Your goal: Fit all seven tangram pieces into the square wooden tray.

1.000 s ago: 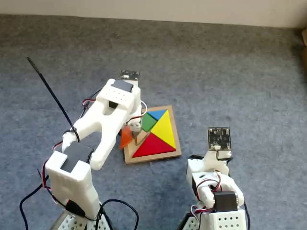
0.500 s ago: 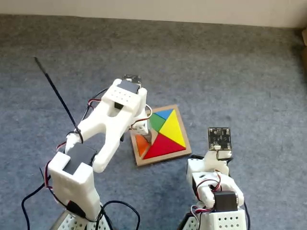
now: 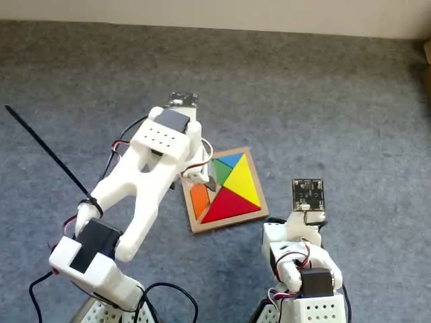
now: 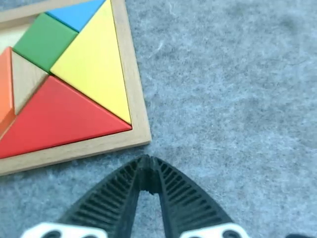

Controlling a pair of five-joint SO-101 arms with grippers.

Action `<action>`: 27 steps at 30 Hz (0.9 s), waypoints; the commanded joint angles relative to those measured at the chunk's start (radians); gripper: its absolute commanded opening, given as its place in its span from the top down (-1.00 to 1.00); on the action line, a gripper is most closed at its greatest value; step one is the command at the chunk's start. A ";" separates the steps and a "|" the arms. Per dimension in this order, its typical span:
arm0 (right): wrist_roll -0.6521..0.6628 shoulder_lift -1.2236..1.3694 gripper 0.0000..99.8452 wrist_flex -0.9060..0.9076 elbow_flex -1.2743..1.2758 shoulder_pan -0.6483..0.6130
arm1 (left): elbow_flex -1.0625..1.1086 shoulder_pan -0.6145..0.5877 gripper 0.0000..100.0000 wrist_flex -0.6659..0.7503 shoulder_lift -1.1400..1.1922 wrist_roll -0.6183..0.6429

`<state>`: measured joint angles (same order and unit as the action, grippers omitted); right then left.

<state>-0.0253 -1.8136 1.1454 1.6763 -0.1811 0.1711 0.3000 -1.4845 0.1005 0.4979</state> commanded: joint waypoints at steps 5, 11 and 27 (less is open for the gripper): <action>-0.003 -0.016 0.99 0.004 0.088 0.010 | -0.021 -0.153 0.37 0.064 -0.054 -0.029; -0.003 -0.016 0.99 0.004 0.088 0.010 | -0.019 -0.274 0.37 0.212 -0.054 -0.307; -0.003 -0.016 0.99 0.004 0.088 0.010 | -0.153 -0.358 0.37 0.304 0.074 -0.640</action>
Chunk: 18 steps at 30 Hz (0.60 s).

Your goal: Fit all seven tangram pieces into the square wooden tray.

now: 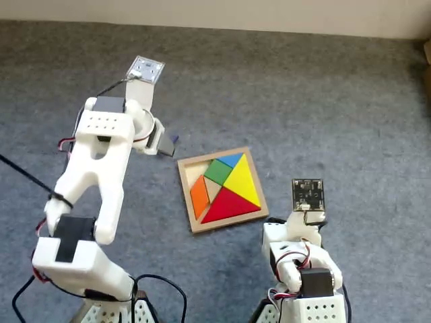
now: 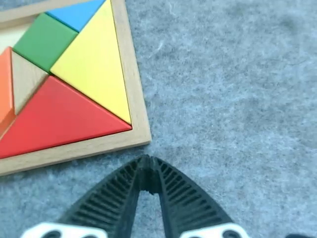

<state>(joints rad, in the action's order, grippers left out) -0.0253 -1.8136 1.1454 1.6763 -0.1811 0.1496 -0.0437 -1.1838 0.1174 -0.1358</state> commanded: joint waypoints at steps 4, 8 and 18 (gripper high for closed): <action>-0.003 -0.016 0.99 0.004 0.088 0.010 | -0.297 -0.016 0.43 -0.071 0.213 0.106; -0.003 -0.016 0.99 0.004 0.088 0.010 | -0.461 -0.016 0.45 -0.118 0.351 0.342; -0.003 -0.016 0.99 0.004 0.088 0.010 | -0.685 0.001 0.45 -0.334 0.519 0.827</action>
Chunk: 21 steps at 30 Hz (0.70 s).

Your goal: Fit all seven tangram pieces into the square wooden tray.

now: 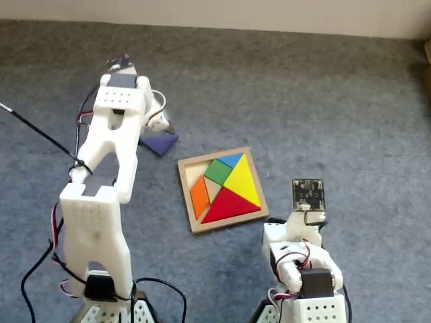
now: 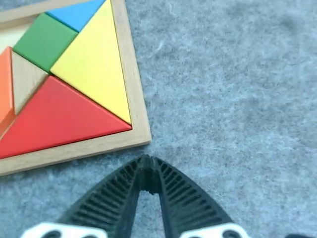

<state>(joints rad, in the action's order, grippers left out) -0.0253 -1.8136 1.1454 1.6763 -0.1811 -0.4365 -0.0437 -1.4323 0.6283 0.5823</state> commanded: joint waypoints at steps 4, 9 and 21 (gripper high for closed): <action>-0.003 -0.016 0.99 0.004 0.088 0.010 | -0.117 0.001 0.45 -0.107 0.051 0.213; -0.003 -0.016 0.99 0.004 0.088 0.010 | -0.117 0.025 0.45 -0.107 0.122 0.249; -0.003 -0.016 0.99 0.004 0.088 0.010 | -0.116 0.047 0.45 -0.077 0.170 0.267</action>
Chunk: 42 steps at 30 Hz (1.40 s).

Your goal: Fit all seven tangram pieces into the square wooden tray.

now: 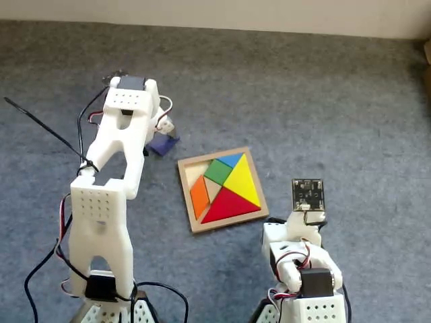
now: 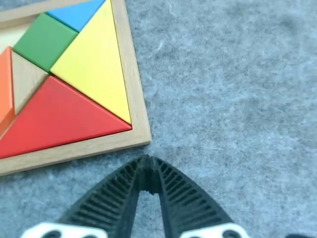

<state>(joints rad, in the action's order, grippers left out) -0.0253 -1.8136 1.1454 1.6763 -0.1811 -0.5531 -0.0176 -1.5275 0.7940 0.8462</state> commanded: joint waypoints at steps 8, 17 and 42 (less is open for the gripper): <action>-0.003 -0.016 0.99 0.004 0.088 0.010 | 0.005 0.015 0.45 0.080 0.005 -0.049; -0.003 -0.016 0.99 0.004 0.088 0.010 | 0.010 0.010 0.45 0.101 0.007 -0.031; -0.003 -0.016 0.99 0.004 0.088 0.010 | -0.012 -0.044 0.54 0.169 -0.021 -1.102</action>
<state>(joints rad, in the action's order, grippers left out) -0.0253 -1.8136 1.1454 1.6763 -0.1811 -0.5224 -0.0391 -1.3602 0.8063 -0.1588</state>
